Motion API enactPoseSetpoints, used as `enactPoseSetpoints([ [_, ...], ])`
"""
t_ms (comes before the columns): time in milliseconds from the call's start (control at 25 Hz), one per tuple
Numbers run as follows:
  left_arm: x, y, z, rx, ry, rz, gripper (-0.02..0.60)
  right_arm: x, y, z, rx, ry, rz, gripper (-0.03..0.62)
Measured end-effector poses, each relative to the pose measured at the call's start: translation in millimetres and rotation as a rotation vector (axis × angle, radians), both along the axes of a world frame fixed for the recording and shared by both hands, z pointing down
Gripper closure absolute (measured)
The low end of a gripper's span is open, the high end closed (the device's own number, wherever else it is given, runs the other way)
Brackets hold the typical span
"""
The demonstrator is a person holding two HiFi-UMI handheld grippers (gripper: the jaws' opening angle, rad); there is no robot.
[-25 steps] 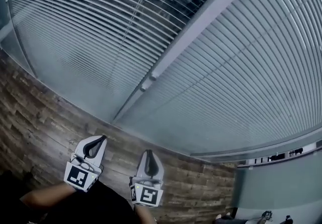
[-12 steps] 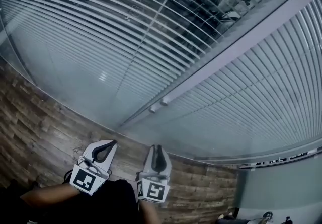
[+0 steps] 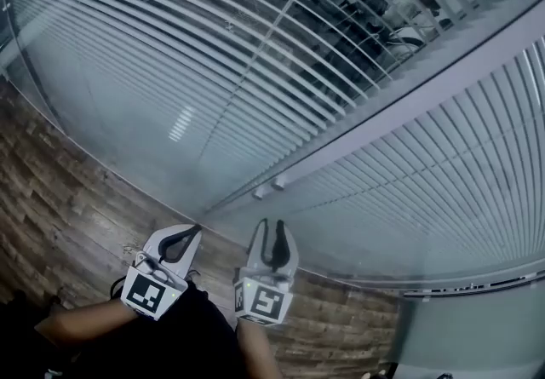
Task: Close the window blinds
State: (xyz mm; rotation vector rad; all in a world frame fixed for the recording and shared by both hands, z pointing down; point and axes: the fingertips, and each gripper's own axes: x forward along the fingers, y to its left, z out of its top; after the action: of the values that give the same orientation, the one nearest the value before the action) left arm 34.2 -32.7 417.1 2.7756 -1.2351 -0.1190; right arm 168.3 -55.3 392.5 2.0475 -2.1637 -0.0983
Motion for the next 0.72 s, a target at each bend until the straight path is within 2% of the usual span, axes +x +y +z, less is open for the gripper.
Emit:
enactPoseSetpoints([
  [240, 7, -17, -13, -0.019, 0.016, -0.02, 0.581, 2, -36, -8, -0.027, 0.048, -0.009, 0.48],
  [440, 2, -25, -15, -0.022, 0.025, -0.032, 0.58, -2, -48, -7, -0.016, 0.012, -0.017, 0.471],
  [720, 3, -37, -10, -0.04, 0.014, -0.019, 0.581, 3, -62, -6, -0.015, 0.019, 0.023, 0.453],
])
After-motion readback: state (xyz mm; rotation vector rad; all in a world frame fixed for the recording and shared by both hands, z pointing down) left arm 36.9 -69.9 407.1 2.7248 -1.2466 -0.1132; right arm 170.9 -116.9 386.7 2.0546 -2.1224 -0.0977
